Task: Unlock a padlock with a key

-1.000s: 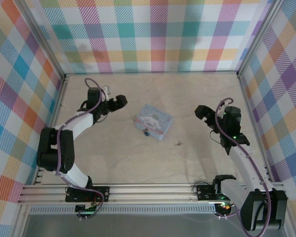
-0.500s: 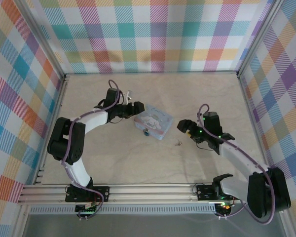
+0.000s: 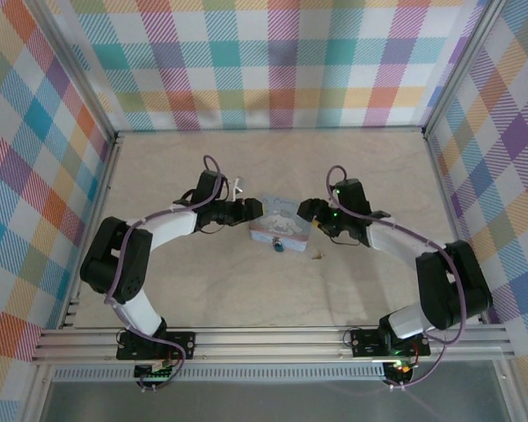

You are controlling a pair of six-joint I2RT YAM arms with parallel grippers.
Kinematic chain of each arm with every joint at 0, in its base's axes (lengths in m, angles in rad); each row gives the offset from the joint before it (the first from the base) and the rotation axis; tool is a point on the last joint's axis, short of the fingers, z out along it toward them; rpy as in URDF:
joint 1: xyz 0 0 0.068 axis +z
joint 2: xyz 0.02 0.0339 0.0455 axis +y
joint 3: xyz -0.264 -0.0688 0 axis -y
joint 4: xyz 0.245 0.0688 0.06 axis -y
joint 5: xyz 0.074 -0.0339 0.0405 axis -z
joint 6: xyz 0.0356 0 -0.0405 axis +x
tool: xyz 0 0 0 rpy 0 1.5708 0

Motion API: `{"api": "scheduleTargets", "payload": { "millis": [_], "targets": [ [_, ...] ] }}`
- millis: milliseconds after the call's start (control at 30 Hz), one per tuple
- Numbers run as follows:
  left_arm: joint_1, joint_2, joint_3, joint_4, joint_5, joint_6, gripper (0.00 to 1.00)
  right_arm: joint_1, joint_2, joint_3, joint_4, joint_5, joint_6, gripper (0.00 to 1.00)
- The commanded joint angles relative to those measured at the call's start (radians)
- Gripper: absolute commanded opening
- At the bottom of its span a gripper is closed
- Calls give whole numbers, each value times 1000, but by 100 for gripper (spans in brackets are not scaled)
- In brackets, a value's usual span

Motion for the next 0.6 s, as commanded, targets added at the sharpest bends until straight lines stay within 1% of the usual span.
{"api": "scheduleTargets", "payload": {
  "millis": [0,133,233,367,567],
  "targets": [
    [-16,-67,-51,30,-11,-30,61,39,64,71,10,-31,-11,69],
    [-16,-118,-94,35,-67,-40,60,51,139,129,8,-32,-19,69],
    [-16,-121,-91,20,-108,-37,60,55,191,178,2,-34,-28,68],
    [-16,-77,-49,16,-140,-38,60,56,237,240,-22,-21,-47,68],
    [-16,24,51,14,-151,-47,60,55,282,316,-75,8,-76,68]
  ]
}}
